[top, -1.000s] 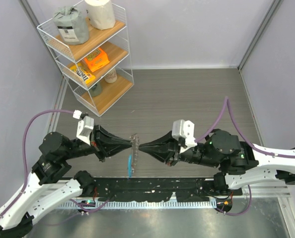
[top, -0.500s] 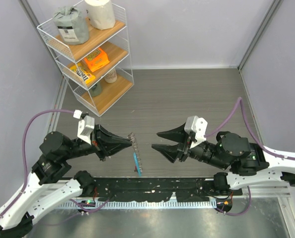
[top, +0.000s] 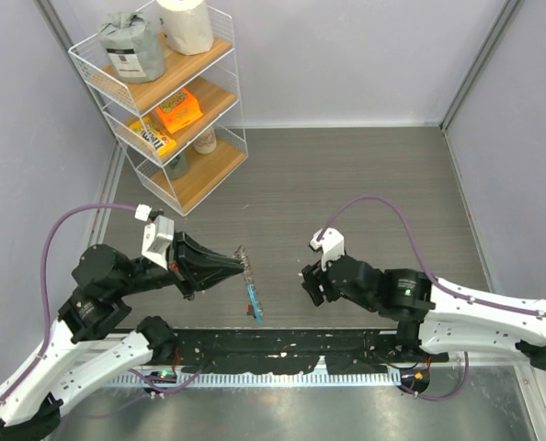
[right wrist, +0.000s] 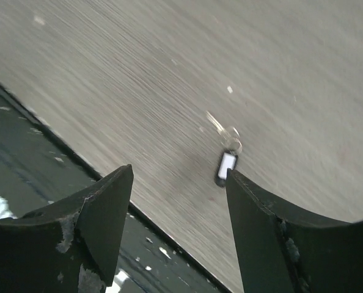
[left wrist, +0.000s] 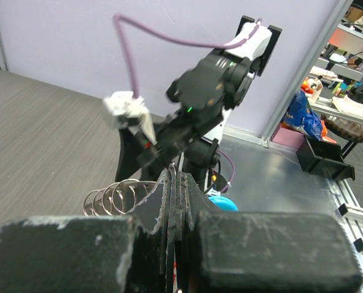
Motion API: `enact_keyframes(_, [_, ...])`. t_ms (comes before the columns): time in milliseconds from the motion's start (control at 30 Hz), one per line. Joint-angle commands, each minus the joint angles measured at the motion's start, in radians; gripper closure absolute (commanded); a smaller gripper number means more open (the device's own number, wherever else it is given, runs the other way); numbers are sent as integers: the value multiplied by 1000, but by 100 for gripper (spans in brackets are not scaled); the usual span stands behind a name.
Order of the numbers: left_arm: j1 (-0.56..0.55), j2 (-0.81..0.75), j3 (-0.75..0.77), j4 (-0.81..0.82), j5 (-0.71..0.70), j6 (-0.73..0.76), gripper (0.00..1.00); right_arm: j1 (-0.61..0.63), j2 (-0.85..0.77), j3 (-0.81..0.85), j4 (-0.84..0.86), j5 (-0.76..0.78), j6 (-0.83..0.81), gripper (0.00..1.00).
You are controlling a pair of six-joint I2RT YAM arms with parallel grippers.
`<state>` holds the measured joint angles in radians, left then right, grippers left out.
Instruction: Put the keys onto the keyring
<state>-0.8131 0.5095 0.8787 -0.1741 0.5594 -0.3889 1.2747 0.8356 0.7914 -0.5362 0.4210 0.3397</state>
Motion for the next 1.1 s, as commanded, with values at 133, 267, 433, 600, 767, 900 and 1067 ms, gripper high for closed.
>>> enact_keyframes(133, [3, -25, 22, 73, 33, -16, 100, -168, 109, -167, 65, 12, 266, 30])
enact_keyframes(267, [3, -32, 13, 78, 37, -21, 100, -277, 160, -253, 183, -99, 286, 31])
enact_keyframes(433, [3, -31, 11, 81, 43, -22, 100, -333, 230, -300, 303, -185, 303, 34])
enact_keyframes(600, [3, -26, 11, 82, 45, -22, 100, -376, 283, -339, 395, -220, 311, 37])
enact_keyframes(767, [3, -19, 14, 79, 43, -21, 100, -397, 336, -348, 456, -217, 309, 39])
enact_keyframes(900, [3, -19, 19, 71, 39, -16, 100, -400, 381, -337, 482, -217, 303, 41])
enact_keyframes(1067, [3, -19, 23, 61, 34, -11, 100, -400, 416, -328, 493, -218, 294, 48])
